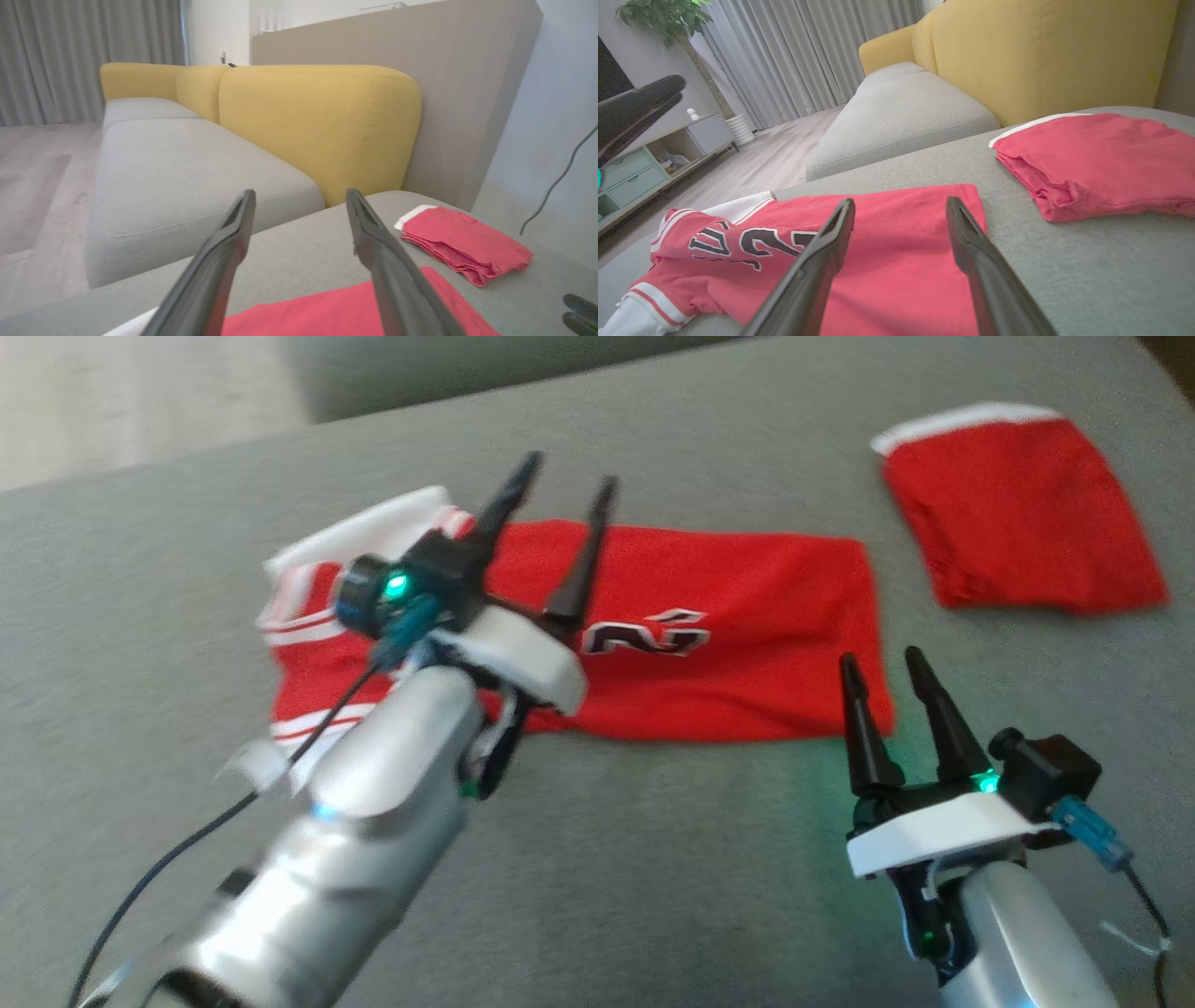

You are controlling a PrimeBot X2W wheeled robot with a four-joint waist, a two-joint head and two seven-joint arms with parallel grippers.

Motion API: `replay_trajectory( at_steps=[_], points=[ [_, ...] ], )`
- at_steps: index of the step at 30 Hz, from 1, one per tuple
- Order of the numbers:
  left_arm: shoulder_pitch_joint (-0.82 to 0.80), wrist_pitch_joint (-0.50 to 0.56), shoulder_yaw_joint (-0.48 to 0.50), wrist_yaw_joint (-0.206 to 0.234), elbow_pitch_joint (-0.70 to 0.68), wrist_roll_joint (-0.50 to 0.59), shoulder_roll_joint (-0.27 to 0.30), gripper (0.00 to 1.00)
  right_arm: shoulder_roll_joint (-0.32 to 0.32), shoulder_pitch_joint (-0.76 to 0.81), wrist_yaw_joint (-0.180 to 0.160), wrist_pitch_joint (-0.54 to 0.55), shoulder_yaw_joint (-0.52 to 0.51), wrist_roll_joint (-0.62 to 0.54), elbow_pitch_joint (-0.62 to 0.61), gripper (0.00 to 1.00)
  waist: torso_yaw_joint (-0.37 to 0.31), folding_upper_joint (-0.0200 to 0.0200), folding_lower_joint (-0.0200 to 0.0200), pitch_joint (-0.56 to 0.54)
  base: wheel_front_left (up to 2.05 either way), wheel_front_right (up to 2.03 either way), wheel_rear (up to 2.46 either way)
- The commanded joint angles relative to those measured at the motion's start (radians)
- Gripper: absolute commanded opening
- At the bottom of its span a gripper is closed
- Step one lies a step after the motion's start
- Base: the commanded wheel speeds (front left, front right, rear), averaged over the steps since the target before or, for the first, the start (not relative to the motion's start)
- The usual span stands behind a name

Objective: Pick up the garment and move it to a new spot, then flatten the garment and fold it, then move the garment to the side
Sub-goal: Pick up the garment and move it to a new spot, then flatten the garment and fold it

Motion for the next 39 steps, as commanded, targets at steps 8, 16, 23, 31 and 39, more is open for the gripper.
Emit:
replay_trajectory(
  at_steps=[8, 16, 23, 31, 39],
  points=[
    [0.217, -0.01, 0.206, 0.061, -0.188, 0.083, 0.122, 1.0, -0.003, 0.017, -0.002, -0.011, -0.031, -0.039, -0.025, 1.0, 0.22, 0.0, -0.0001, -0.105, 0.0, 0.0, 0.0],
    [0.563, -0.011, 0.359, 0.084, -0.323, 0.145, 0.147, 1.0, -0.003, 0.069, -0.002, -0.011, -0.053, -0.05, -0.021, 1.0, 0.257, 0.0, -0.0001, -0.133, 0.0, 0.0, 0.0],
    [0.6, -0.011, 0.415, 0.06, -0.344, 0.203, 0.123, 1.0, -0.003, 0.07, -0.002, -0.011, -0.036, -0.051, -0.024, 1.0, 0.234, 0.0, -0.0001, -0.12, 0.0, 0.0, 0.0],
    [0.398, 0.029, 0.396, -0.064, -0.288, 0.285, 0.192, 1.0, -0.003, 0.026, -0.002, -0.011, -0.013, -0.056, -0.051, 1.0, 0.162, 0.0, -0.0001, -0.032, 0.0, 0.0, 0.0],
    [0.007, 0.32, 0.306, -0.189, -0.139, 0.284, 0.329, 1.0, -0.003, -0.024, -0.002, -0.011, 0.029, -0.033, -0.081, 1.0, 0.055, 0.0, -0.0001, 0.104, 0.0, 0.0, 0.0]
  ],
)
